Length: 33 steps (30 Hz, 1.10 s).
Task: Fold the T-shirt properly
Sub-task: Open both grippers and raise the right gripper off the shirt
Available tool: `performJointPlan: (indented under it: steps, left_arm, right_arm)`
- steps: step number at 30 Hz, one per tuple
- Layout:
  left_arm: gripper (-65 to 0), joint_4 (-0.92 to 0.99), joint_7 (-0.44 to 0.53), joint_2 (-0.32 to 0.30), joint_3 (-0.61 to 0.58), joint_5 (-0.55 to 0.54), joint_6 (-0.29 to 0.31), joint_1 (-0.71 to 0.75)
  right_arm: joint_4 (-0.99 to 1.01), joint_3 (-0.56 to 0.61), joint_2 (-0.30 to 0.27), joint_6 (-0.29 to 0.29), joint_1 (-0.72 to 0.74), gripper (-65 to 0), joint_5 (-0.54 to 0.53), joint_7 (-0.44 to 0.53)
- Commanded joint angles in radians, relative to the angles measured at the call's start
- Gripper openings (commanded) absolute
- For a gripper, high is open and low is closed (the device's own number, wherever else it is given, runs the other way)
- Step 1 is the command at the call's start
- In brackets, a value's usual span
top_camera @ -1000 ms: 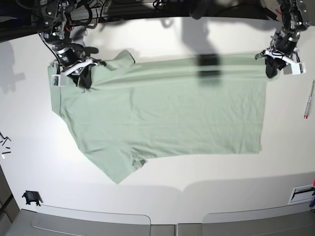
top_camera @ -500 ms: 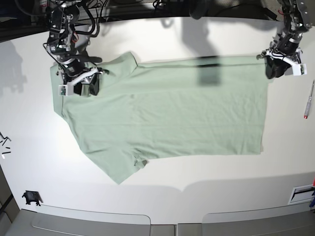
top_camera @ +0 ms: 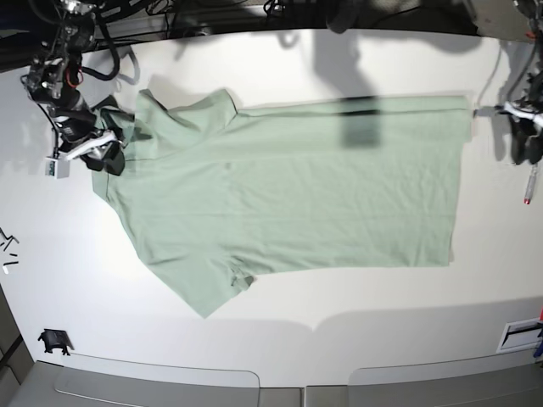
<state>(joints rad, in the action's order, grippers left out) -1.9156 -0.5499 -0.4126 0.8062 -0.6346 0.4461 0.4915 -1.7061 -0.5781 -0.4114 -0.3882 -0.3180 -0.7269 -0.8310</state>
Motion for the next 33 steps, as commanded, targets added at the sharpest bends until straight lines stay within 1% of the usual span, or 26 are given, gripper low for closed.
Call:
performJointPlan:
  steps: [1,4,6,8,11,12,15,19,22,23,27,28,29,31,32,33]
  left_arm:
    - [-46.0,-0.032,0.031,-0.018,0.051,-0.013,-0.002,0.014]
    - [-46.0,-0.051,0.041,-0.018,0.170,-0.038,-0.005,0.049]
    - [-46.0,-0.050,0.042,-0.018,0.223,-0.059,-0.005,0.075]
    - [-46.0,-0.050,0.042,-0.017,0.249,-0.058,-0.005,0.101]
    - [-46.0,-0.050,0.043,-0.017,0.251,-0.058,-0.004,0.128]
    - [-46.0,-0.049,0.042,-0.017,0.251,-0.057,-0.004,0.130]
    - [-46.0,-0.049,0.045,-0.017,0.251,-0.058,-0.004,0.129]
    - [-46.0,-0.049,0.045,-0.017,0.251,-0.058,-0.004,0.129]
    - [-46.0,-0.049,0.046,-0.017,0.251,-0.057,-0.004,0.129]
    - [-46.0,-0.049,0.045,-0.017,0.251,-0.057,-0.004,0.129]
    - [-46.0,-0.049,0.046,-0.017,0.251,-0.057,-0.004,0.129]
    - [-46.0,-0.049,0.046,-0.017,0.251,-0.057,-0.005,0.129]
    - [-46.0,-0.049,0.046,-0.017,0.251,-0.057,-0.004,0.129]
    - [-46.0,-0.049,0.046,-0.017,0.251,-0.058,-0.004,0.129]
    - [-46.0,-0.049,0.046,-0.017,0.251,-0.057,-0.004,0.129]
    - [-46.0,-0.049,0.046,-0.017,0.251,-0.057,-0.004,0.129]
  right_arm:
    - [-0.037,-0.037,-0.022,-0.005,-0.027,-37.2,-0.037,0.013]
    - [-0.075,-0.106,-0.026,-0.010,-0.128,-37.2,-0.113,-0.003]
    - [-0.076,-0.117,-0.026,-0.043,-0.198,-37.2,-0.139,-0.005]
    - [-0.076,-0.106,-0.014,-0.071,-0.259,-37.2,-0.142,0.005]
    - [-0.061,-0.061,0.006,-0.077,-0.314,-37.2,-0.136,0.069]
    - [-0.052,-0.040,0.014,-0.077,-0.317,-37.2,-0.126,0.097]
    - [-0.035,0.041,0.035,-0.077,-0.311,-37.2,-0.037,0.156]
    - [-0.015,0.182,0.037,-0.072,-0.303,-37.2,0.113,0.233]
    - [-0.002,0.260,0.037,-0.029,-0.291,-37.2,0.213,0.241]
    - [-0.002,0.274,0.037,-0.021,-0.292,-37.2,0.228,0.246]
    - [-0.002,0.284,0.037,-0.019,-0.291,-37.7,0.226,0.267]
    - [-0.002,0.284,0.035,-0.019,-0.291,-40.1,0.226,0.276]
    - [-0.003,0.284,0.035,-0.020,-0.291,-44.5,0.225,0.278]
    - [-0.011,0.284,0.035,-0.020,-0.291,-58.2,0.206,0.277]
    - [-0.018,0.284,0.035,-0.020,-0.291,-65.0,0.178,0.278]
    - [-0.029,0.284,0.035,-0.020,-0.291,-65.0,0.140,0.280]
